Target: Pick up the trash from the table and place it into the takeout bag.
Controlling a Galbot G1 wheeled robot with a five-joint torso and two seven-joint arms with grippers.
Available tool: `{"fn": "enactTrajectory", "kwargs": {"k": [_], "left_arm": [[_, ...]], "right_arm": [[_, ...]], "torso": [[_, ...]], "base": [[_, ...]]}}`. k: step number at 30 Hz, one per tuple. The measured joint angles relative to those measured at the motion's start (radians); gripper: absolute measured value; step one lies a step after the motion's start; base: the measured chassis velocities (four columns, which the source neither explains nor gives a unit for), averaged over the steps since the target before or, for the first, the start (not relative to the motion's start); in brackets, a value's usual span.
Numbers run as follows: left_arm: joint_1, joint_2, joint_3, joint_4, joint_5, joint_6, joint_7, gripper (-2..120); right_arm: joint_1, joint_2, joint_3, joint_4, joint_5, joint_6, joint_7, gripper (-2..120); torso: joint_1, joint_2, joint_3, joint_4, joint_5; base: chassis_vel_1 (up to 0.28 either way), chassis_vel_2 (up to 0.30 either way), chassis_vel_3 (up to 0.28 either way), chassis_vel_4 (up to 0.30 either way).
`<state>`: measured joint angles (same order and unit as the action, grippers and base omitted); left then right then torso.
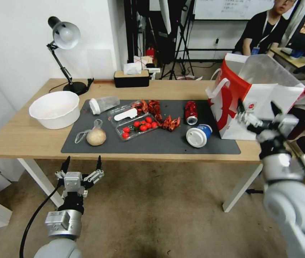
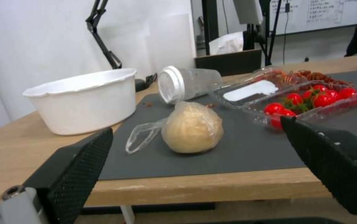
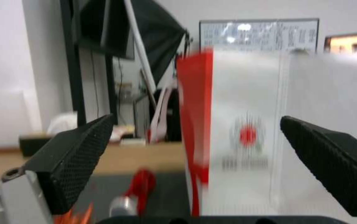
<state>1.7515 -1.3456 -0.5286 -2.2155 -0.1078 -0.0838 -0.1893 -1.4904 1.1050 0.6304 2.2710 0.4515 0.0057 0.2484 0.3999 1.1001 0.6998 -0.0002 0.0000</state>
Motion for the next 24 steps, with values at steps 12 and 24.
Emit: {"fn": "enactTrajectory", "kwargs": {"k": [12,24], "left_arm": [[0.0,-0.01,-0.005,0.037,-0.008,-0.034,0.019,100],[0.0,-0.01,-0.003,0.057,-0.005,-0.033,0.031,100]], "right_arm": [[-0.206,0.122,-0.096,-0.144,-0.173,0.241,-0.074,100],[-0.212,0.144,-0.165,-0.209,-0.183,0.258,-0.069,100]], "torso": [[0.0,0.0,0.0,0.0002,0.0],[0.0,0.0,0.0,0.0002,0.0]], "base": [[0.0,0.0,0.0,0.0],[0.0,0.0,0.0,0.0]]}}
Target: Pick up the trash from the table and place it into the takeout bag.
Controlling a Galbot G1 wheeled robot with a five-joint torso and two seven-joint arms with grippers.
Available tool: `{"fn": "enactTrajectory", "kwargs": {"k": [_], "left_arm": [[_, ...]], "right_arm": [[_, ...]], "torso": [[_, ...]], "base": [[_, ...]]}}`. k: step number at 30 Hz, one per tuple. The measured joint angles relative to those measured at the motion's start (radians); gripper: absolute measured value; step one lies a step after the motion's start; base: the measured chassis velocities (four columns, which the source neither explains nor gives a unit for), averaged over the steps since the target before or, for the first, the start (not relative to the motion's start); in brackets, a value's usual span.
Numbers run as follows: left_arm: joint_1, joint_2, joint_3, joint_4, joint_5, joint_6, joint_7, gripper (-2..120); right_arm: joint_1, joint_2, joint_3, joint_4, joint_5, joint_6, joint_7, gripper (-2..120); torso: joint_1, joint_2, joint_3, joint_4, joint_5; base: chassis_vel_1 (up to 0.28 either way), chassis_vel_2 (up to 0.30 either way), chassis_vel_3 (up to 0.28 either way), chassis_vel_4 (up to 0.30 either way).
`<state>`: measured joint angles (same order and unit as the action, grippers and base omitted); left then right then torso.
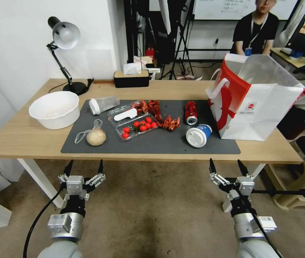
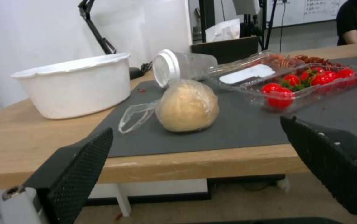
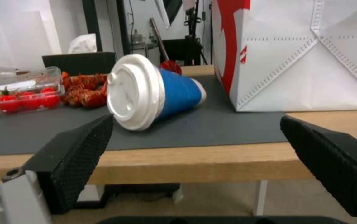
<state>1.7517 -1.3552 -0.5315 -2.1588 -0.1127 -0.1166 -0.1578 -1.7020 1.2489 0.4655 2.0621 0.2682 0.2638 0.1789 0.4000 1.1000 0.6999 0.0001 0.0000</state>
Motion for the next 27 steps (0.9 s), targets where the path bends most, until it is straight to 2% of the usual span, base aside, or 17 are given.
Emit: {"fn": "enactTrajectory", "kwargs": {"k": [16,27], "left_arm": [[-0.002,-0.002,0.0,0.011,0.001,0.003,0.001,100],[-0.006,-0.004,-0.002,0.011,0.003,0.003,0.001,100]], "right_arm": [[0.012,-0.005,-0.007,-0.007,0.004,-0.005,0.004,100],[0.03,0.005,-0.052,0.053,-0.014,-0.075,0.093,100]], "torso": [[0.0,0.0,0.0,-0.0001,0.0],[0.0,0.0,0.0,-0.0001,0.0]], "base": [[0.0,0.0,0.0,0.0],[0.0,0.0,0.0,0.0]]}}
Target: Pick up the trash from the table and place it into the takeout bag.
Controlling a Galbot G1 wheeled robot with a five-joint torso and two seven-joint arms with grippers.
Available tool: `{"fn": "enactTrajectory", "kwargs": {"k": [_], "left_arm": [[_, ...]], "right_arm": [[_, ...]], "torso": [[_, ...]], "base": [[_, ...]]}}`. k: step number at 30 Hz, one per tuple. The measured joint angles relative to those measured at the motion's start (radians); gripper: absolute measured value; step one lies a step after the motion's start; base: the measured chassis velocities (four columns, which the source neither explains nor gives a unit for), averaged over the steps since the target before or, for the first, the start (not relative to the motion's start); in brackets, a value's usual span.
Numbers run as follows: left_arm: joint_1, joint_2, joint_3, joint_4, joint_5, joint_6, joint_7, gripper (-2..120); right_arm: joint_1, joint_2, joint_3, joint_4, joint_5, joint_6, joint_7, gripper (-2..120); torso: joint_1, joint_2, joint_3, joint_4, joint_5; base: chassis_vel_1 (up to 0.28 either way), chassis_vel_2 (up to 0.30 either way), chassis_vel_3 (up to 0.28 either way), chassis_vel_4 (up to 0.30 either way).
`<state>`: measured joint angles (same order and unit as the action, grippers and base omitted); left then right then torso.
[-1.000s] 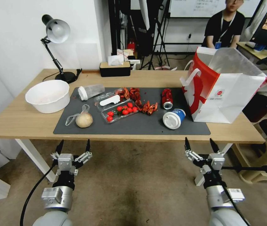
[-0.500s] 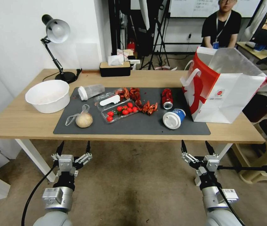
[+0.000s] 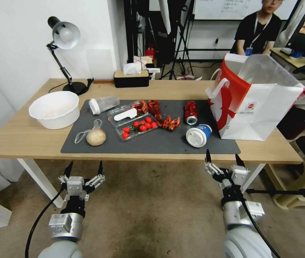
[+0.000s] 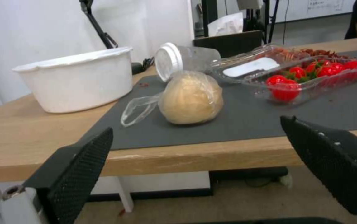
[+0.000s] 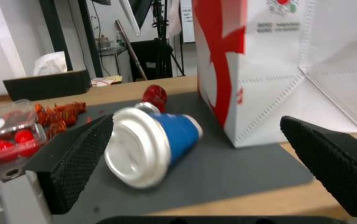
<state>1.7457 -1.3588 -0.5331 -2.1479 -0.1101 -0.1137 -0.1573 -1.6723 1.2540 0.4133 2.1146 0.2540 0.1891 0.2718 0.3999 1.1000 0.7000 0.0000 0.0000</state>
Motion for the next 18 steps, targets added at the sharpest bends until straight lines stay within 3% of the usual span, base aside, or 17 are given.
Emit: {"fn": "enactTrajectory", "kwargs": {"k": [4,7,12,18], "left_arm": [[0.0,-0.001,-0.002,0.003,0.0,0.0,-0.001,100],[0.0,-0.001,-0.003,0.007,0.0,0.0,-0.001,100],[0.0,-0.001,-0.002,0.008,0.0,0.0,-0.001,100],[0.001,-0.007,-0.004,0.02,0.004,-0.002,-0.001,100]], "right_arm": [[0.045,0.01,-0.057,0.066,-0.035,-0.116,0.143,100],[0.163,0.013,-0.137,0.094,-0.037,-0.223,0.259,100],[0.229,0.006,-0.171,0.094,0.024,-0.276,0.285,100],[0.399,0.0,-0.239,0.009,0.131,-0.373,0.361,100]], "torso": [[0.0,0.0,0.0,-0.0001,-0.0002],[0.0,0.0,0.0,0.0,0.0],[0.0,0.0,0.0,0.0,0.0],[0.0,0.0,0.0,0.0,0.0]], "base": [[0.0,0.0,0.0,0.0],[0.0,0.0,0.0,0.0],[0.0,0.0,0.0,0.0],[0.0,0.0,0.0,0.0]]}}
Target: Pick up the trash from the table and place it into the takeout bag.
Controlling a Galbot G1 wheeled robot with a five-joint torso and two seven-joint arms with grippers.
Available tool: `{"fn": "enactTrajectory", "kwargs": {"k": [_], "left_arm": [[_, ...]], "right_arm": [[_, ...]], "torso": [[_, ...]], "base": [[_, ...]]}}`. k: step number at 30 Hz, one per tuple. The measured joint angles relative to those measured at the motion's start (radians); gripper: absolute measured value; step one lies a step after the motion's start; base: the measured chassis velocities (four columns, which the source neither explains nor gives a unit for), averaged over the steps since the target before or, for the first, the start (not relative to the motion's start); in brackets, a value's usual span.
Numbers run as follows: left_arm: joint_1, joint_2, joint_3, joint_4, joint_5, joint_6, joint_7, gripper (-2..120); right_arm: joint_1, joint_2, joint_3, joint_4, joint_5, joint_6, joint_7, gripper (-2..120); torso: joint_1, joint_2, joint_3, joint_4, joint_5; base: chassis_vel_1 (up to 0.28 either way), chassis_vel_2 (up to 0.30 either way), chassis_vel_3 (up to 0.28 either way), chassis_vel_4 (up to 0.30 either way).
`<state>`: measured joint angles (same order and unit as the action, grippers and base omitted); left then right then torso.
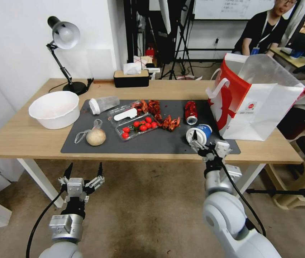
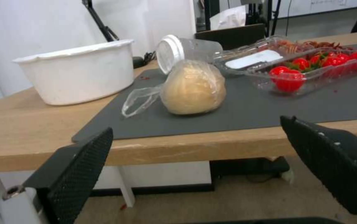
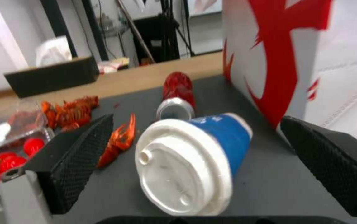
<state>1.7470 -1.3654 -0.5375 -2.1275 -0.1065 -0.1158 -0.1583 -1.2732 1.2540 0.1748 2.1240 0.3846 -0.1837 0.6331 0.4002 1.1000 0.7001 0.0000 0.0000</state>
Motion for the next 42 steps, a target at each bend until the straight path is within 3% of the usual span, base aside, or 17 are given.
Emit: {"fn": "enactTrajectory", "kwargs": {"k": [7,16,42], "left_arm": [[-0.01,-0.007,-0.012,0.016,-0.002,-0.003,0.003,100],[-0.02,-0.004,-0.015,0.042,-0.01,-0.008,0.005,100],[-0.037,0.005,-0.001,0.065,-0.027,-0.011,0.01,100]], "right_arm": [[0.117,0.001,-0.061,-0.057,0.081,-0.116,0.118,100],[0.176,0.024,-0.084,-0.097,0.137,-0.166,0.215,100],[0.213,0.035,-0.083,-0.153,0.191,-0.167,0.228,100]], "torso": [[0.0,0.0,0.0,0.0,0.0],[0.0,0.0,0.0,0.0,0.0],[0.0,0.0,0.0,0.0,0.0]], "base": [[0.0,0.0,0.0,0.0],[0.0,0.0,0.0,0.0],[0.0,0.0,0.0,0.0]]}}
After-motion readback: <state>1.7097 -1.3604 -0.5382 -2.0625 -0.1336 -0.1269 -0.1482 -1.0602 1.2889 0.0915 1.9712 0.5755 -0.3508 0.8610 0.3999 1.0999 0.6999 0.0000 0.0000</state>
